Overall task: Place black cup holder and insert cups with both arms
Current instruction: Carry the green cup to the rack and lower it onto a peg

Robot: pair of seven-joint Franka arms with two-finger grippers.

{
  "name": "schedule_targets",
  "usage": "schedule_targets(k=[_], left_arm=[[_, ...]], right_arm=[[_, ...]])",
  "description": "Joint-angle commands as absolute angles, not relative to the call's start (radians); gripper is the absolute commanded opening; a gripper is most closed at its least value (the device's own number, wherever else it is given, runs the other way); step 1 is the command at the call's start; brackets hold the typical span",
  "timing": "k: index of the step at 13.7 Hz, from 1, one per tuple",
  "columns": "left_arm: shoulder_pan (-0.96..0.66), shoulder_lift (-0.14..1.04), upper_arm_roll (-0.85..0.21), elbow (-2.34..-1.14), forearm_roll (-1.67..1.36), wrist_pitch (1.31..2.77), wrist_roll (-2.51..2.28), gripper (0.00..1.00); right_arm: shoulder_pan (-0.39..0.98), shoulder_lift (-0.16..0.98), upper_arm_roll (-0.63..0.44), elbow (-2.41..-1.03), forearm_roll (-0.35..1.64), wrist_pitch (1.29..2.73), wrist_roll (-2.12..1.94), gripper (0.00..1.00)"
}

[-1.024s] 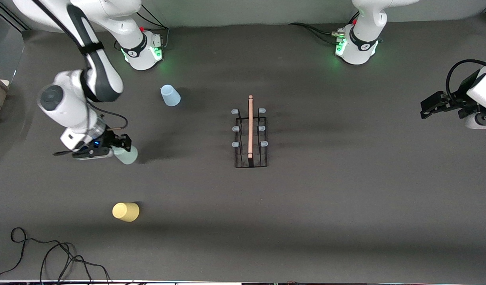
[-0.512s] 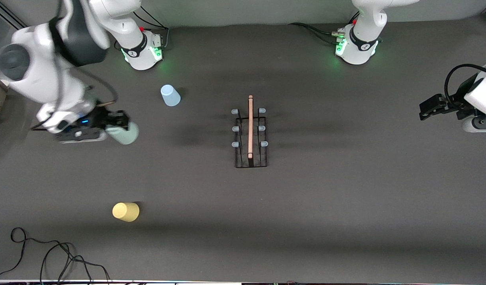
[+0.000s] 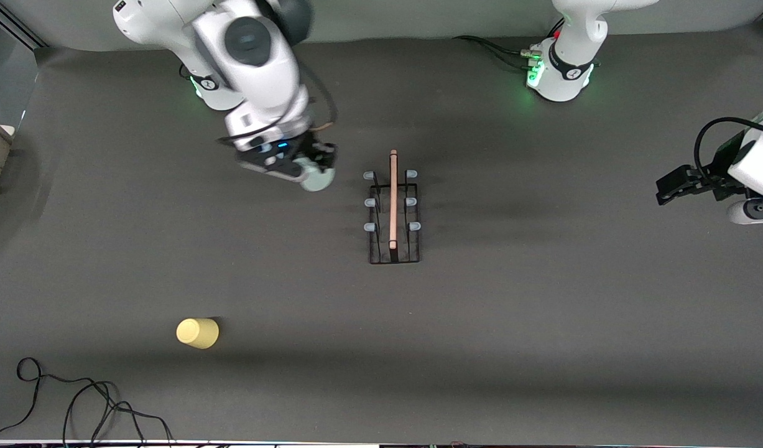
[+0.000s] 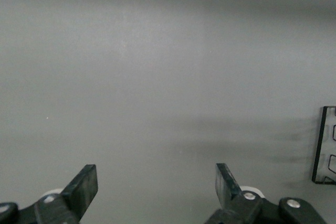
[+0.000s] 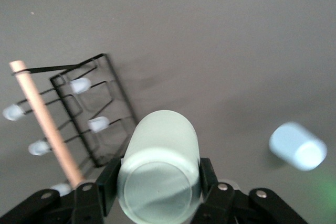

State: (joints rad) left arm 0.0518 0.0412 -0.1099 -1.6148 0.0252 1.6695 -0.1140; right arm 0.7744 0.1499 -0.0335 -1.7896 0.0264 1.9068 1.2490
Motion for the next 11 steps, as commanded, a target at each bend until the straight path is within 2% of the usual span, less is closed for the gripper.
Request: schedule_targets(k=[1, 6, 11], left_arm=[[0.003, 0.046, -0.109, -1.611, 0.046, 1.666, -0.132, 1.0], [-0.017, 0.046, -0.109, -1.588, 0.041, 1.643, -0.147, 1.0], [-0.014, 0.054, -0.107, -1.582, 0.035, 1.64, -0.15, 1.0]], right_arm=[[0.796, 0.274, -0.048, -1.638, 0.076, 1.89, 1.599, 0.3], [0.853, 0.324, -0.048, -1.655, 0.097, 1.936, 1.807, 0.26], [0.887, 0.324, -0.049, -1.747, 0.094, 2.014, 1.832, 0.24]])
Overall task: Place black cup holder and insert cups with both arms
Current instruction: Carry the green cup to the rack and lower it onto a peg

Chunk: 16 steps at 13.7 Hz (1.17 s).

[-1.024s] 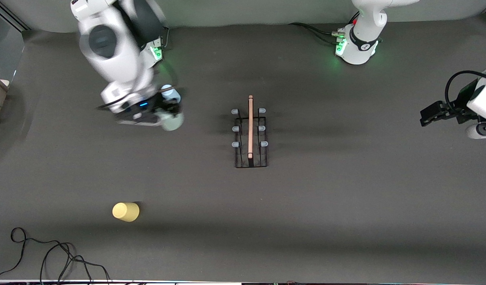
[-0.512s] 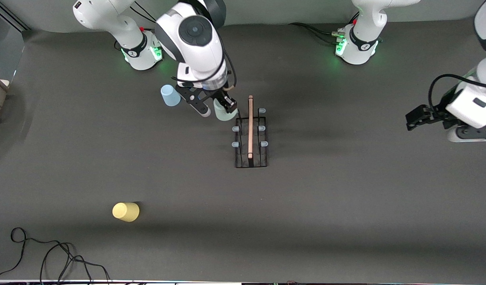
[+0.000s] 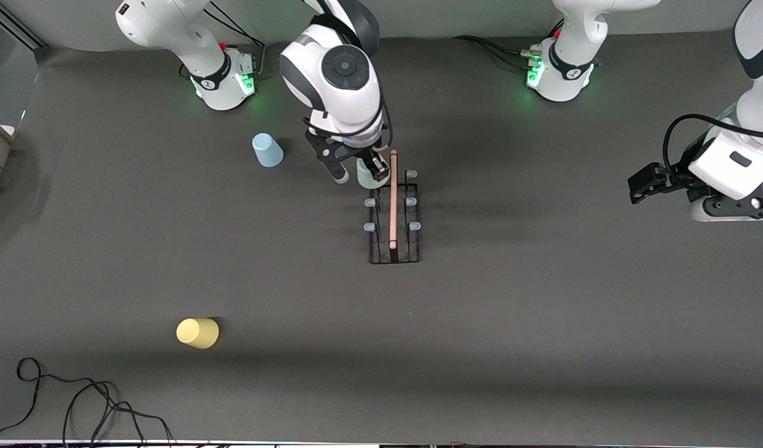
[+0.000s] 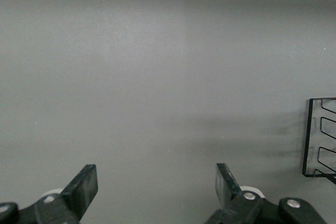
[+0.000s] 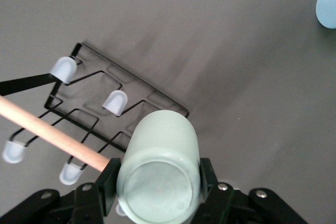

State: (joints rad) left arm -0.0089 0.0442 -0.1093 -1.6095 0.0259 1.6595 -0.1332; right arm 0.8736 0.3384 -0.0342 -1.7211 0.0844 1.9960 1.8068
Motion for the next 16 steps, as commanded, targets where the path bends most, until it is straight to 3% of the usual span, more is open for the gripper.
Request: schedule_targets(k=[1, 9, 10, 12, 14, 16], left_arm=[[-0.011, 0.054, -0.106, -1.578, 0.037, 1.637, -0.15, 1.0], [-0.002, 0.086, -0.097, -1.539, 0.02, 1.631, -0.169, 1.0], [-0.002, 0.086, -0.097, -1.525, 0.024, 1.629, -0.16, 1.0], [0.027, 0.084, -0.097, -1.517, 0.021, 1.628, -0.155, 1.0], [0.034, 0.077, -0.098, -1.516, 0.02, 1.596, -0.146, 1.0], [0.034, 0.077, -0.098, -1.514, 0.021, 1.591, -0.149, 1.0]], right_arm=[[0.885, 0.322, -0.049, -1.756, 0.092, 2.016, 1.83, 0.24], [0.887, 0.351, -0.051, -1.842, 0.092, 2.147, 1.827, 0.24], [0.887, 0.36, -0.051, -1.842, 0.092, 2.154, 1.83, 0.3], [0.885, 0.364, -0.051, -1.838, 0.094, 2.151, 1.832, 1.0], [0.881, 0.353, -0.054, -1.806, 0.094, 2.126, 1.824, 1.0], [0.87, 0.347, -0.06, -1.711, 0.092, 2.0, 1.81, 1.0]])
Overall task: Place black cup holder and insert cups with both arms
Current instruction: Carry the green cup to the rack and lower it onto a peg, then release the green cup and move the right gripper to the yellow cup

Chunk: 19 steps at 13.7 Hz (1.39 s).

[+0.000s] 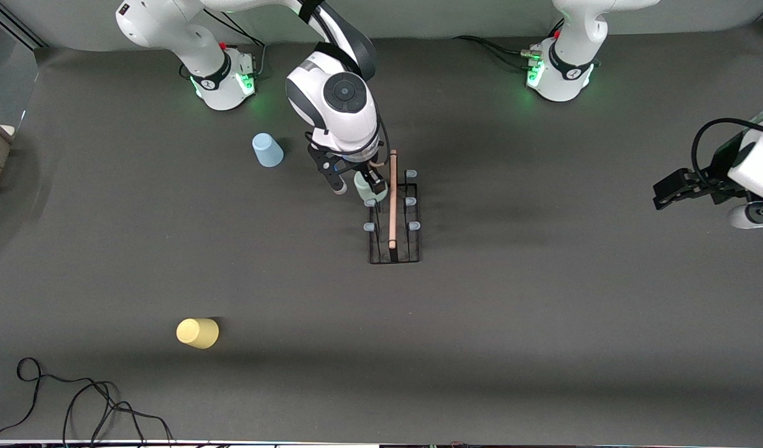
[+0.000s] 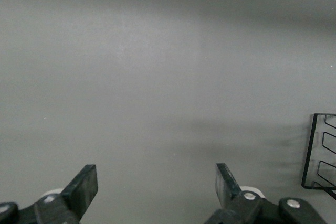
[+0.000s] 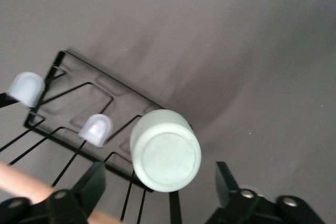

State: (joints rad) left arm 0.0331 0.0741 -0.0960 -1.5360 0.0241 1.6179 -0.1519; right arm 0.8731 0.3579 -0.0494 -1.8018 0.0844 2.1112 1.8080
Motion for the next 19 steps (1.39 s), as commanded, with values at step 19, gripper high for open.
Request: schedule_targets(k=[19], left_arm=[[0.094, 0.081, -0.103, -1.499, -0.035, 1.522, -0.012, 1.0]], right_arm=[[0.62, 0.405, -0.686, -1.46, 0.185, 1.813, -0.077, 1.0]])
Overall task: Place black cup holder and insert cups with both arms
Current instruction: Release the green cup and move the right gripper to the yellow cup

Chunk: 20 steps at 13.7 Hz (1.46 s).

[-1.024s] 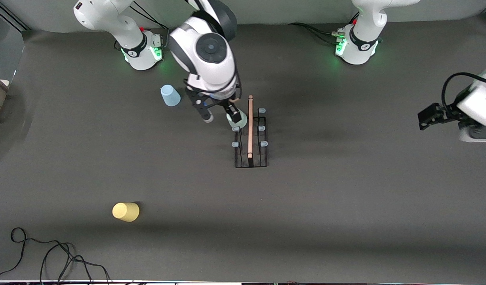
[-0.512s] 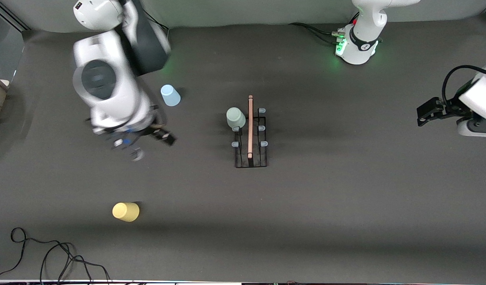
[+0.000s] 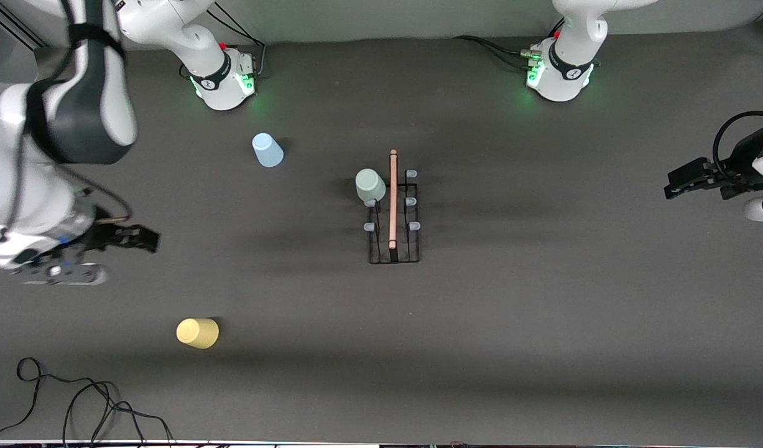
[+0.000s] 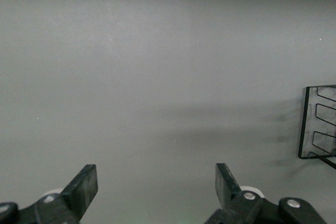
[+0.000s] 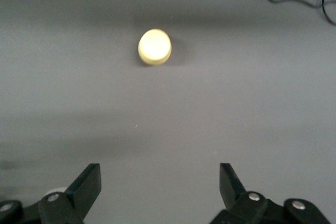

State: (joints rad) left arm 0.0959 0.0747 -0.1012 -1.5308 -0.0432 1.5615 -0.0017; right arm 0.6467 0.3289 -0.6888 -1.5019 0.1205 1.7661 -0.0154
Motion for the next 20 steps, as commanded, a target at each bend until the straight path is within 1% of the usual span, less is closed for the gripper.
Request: schedule_targets(k=[1, 4, 6, 7, 8, 12, 15, 17, 20], left_arm=[[0.092, 0.1, -0.103, -1.479, -0.019, 1.507, -0.012, 1.0], [0.097, 0.123, -0.103, -1.454, -0.006, 1.485, -0.018, 1.0], [0.091, 0.15, -0.103, -1.453, -0.008, 1.496, -0.021, 1.0], [0.092, 0.162, -0.103, -1.45, -0.008, 1.496, -0.025, 1.0], [0.092, 0.164, -0.103, -1.451, -0.006, 1.499, -0.023, 1.0], [0.083, 0.155, -0.112, -1.417, 0.058, 1.483, -0.026, 1.0], [0.08, 0.141, -0.12, -1.387, 0.064, 1.438, -0.026, 1.0], [0.086, 0.135, -0.12, -1.384, 0.054, 1.41, -0.02, 1.0], [0.086, 0.133, -0.118, -1.39, 0.052, 1.387, -0.02, 1.0]], right_arm=[[0.602, 0.458, -0.683, -1.419, 0.222, 1.816, -0.093, 1.0], [0.523, 0.61, -0.672, -1.245, 0.329, 1.813, -0.097, 1.0], [0.494, 0.679, -0.661, -1.184, 0.371, 1.819, -0.142, 1.0], [0.476, 0.704, -0.655, -1.18, 0.391, 1.824, -0.167, 1.0], [0.468, 0.722, -0.647, -1.189, 0.415, 1.848, -0.173, 1.0], [0.463, 0.827, -0.637, -1.256, 0.527, 2.021, -0.193, 1.0], [0.463, 0.893, -0.608, -1.276, 0.548, 2.109, -0.201, 1.0], [0.459, 0.92, -0.592, -1.288, 0.548, 2.134, -0.206, 1.0], [0.459, 0.919, -0.584, -1.351, 0.551, 2.177, -0.241, 1.0]])
